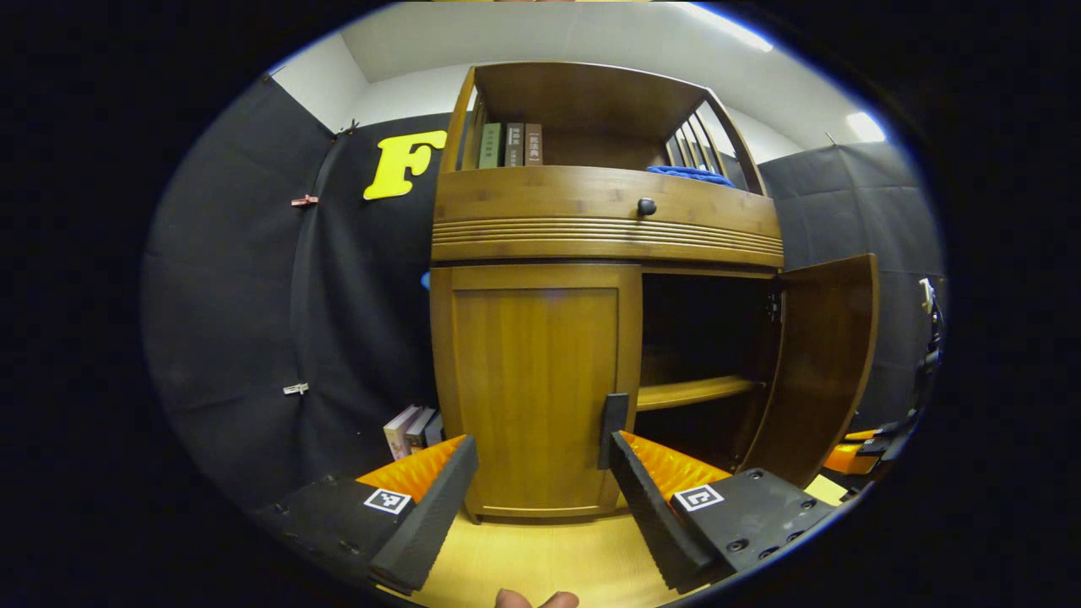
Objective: Open the right door of the double-door shoe cabinet with the right hand, and open the left door with the left hand.
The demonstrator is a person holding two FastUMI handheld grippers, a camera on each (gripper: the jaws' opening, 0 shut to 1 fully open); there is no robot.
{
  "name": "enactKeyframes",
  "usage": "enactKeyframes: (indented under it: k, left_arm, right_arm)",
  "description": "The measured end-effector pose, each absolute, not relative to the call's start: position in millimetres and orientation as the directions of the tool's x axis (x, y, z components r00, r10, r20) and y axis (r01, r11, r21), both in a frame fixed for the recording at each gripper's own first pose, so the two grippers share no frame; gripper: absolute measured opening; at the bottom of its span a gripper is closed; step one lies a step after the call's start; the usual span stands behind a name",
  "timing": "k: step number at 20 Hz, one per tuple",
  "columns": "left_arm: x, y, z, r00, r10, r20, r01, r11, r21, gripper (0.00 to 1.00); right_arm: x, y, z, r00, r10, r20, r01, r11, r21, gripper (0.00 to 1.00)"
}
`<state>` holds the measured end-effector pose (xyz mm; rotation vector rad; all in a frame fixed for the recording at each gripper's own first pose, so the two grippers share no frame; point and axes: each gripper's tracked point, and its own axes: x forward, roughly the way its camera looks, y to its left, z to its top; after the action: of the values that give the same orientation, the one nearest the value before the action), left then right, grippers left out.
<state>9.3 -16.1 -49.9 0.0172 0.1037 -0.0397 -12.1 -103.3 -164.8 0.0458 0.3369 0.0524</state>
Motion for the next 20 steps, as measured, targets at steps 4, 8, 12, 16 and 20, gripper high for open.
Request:
enactKeyframes:
  k: [4, 8, 12, 16, 20]
  left_arm:
    - [24.0, -46.5, -53.7, 0.991, -0.079, -0.106, 0.082, 0.996, 0.018, 0.96]
    - [43.3, -76.2, -59.1, 0.989, -0.099, -0.107, 0.101, 0.995, 0.018, 0.97]
    - [67.1, -106.0, -65.7, 0.986, -0.115, -0.117, 0.118, 0.993, 0.021, 0.97]
    - [95.0, -126.7, -76.2, 0.986, -0.117, -0.120, 0.125, 0.991, 0.054, 0.96]
    - [121.2, -125.2, -93.0, 0.986, -0.076, -0.146, 0.088, 0.993, 0.078, 0.90]
  right_arm:
    - [-23.3, -144.6, -162.6, 0.944, 0.007, -0.330, -0.018, 0.999, -0.031, 0.20]
    - [-29.8, -170.9, -159.8, 0.941, 0.039, -0.335, -0.045, 0.999, -0.009, 0.15]
    - [-32.6, -209.8, -148.0, 0.949, 0.020, -0.316, -0.034, 0.999, -0.039, 0.13]
    - [-37.0, -235.3, -143.4, 0.948, 0.024, -0.316, -0.015, 0.999, 0.029, 0.12]
    - [-50.9, -228.9, -136.7, 0.951, 0.081, -0.299, -0.078, 0.997, 0.020, 0.18]
